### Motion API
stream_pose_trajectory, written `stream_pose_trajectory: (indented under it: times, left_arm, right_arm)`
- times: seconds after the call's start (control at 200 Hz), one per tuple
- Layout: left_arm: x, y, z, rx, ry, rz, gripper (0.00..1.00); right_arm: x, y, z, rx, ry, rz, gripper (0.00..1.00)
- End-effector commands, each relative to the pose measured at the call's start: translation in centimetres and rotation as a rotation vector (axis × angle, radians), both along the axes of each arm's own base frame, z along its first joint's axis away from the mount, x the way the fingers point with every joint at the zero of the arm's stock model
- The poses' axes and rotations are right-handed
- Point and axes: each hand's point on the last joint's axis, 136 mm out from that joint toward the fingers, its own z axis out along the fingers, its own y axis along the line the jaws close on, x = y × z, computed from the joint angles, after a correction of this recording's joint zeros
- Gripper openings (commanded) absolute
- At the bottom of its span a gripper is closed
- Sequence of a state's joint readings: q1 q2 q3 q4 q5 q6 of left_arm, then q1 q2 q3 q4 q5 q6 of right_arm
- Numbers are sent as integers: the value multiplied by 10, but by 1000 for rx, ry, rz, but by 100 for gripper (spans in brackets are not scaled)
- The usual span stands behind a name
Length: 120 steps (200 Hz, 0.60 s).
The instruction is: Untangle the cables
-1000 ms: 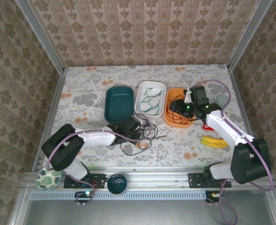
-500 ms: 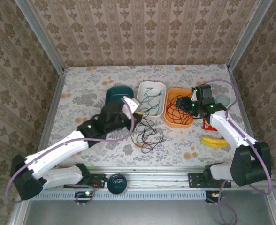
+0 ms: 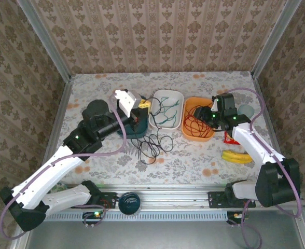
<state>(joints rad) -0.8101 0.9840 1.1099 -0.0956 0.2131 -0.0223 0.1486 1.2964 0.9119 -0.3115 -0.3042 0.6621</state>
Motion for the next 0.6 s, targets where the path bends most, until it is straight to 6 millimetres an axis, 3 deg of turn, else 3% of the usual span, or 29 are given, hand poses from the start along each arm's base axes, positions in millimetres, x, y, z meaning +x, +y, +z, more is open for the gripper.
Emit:
stream_pose_trajectory:
  times: [0.0, 0.12, 0.25, 0.435, 0.585, 0.595]
  left_arm:
    - [-21, 0, 62, -132, -132, -109, 0]
    - [-23, -5, 62, -113, -131, -142, 0]
    - [-18, -13, 46, -92, -87, -156, 0]
    - [-20, -22, 44, -103, -69, -181, 0]
    - [-25, -18, 71, -138, -147, -162, 0]
    - [-25, -18, 73, -141, -153, -161, 0]
  right_arm:
    - [-3, 11, 12, 47, -51, 51, 48]
    - [-11, 47, 41, 139, -179, 225, 49]
    - [-39, 103, 67, 175, -282, 489, 50]
    - [-68, 154, 58, 127, -251, 718, 50]
    - [-89, 185, 45, 109, -208, 874, 51]
    - [-89, 187, 37, 103, -184, 882, 51]
